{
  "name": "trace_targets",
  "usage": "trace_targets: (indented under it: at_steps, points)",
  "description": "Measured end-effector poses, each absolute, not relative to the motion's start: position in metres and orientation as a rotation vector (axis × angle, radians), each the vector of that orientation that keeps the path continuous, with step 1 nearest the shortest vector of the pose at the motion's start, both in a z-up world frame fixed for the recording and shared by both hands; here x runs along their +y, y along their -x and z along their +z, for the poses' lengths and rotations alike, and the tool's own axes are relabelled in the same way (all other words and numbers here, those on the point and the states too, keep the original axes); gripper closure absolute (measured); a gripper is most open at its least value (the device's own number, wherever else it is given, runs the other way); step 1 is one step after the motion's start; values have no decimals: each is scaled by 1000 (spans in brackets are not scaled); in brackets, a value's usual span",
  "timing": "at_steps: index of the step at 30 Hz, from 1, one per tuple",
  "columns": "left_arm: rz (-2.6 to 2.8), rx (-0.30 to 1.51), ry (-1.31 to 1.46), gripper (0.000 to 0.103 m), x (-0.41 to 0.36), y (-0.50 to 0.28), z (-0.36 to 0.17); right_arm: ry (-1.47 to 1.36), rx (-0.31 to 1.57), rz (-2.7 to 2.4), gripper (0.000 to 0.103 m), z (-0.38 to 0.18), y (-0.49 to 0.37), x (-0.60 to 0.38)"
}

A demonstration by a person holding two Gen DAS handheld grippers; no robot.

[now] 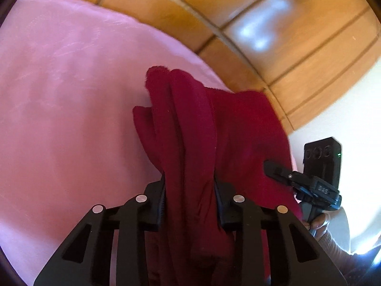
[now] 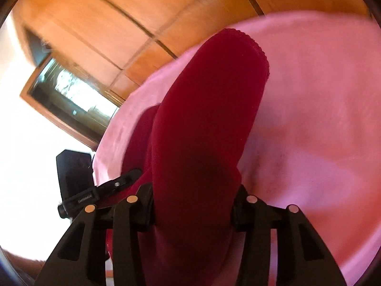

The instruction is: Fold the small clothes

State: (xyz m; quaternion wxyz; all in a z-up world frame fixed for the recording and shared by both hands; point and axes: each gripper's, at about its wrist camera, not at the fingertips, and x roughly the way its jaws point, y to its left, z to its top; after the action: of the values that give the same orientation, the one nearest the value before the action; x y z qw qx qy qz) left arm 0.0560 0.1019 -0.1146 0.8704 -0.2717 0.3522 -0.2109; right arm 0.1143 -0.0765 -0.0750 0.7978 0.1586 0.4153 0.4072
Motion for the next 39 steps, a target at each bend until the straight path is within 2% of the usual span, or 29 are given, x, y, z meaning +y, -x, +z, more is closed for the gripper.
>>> trace_targets:
  at_steps: [6,10,13,16,17,18,21,23,25,30,32,35,37,39]
  points:
    - [-630,704,496,73,18,-83,-73,-351,722,757,59,-25,-92,-160]
    - [-741,716,365,73,-77,-122,-47,-364,666,604,58,-12,-90,-239]
    - [-754,754,196,72,-148,-146,-49,-369,691,474,51,-27,-100,-288]
    - [-639,884,1,72,-209,-176,-87,-353,813,324,43,-74,-121,-317]
    - [-607,869,-37,70,-220,-179,-96,-345,876,248,39,-101,-128,-323]
    - [-606,850,-34,68,-224,-180,-97,-383,863,232,32,-117,-127,-329]
    - [-564,833,-67,61,-225,-176,-90,-509,809,243,22,-123,-116,-339]
    - [-540,818,-81,61,-224,-170,-86,-473,778,213,22,-115,-106,-339]
    - [-510,808,-61,61,-220,-165,-77,-404,721,151,27,-96,-88,-332]
    - [-392,758,-114,58,-214,-140,-80,-388,617,208,57,-66,-49,-309]
    - [-365,749,-93,57,-210,-138,-88,-350,690,233,58,-77,-48,-288]
    - [-329,753,-55,44,-207,-139,-91,-224,732,161,57,-101,-51,-272]
    - [-317,766,-40,44,-205,-137,-86,-212,734,128,55,-94,-48,-267]
    - [-307,746,-32,39,-199,-126,-77,-204,717,117,40,-87,-44,-266]
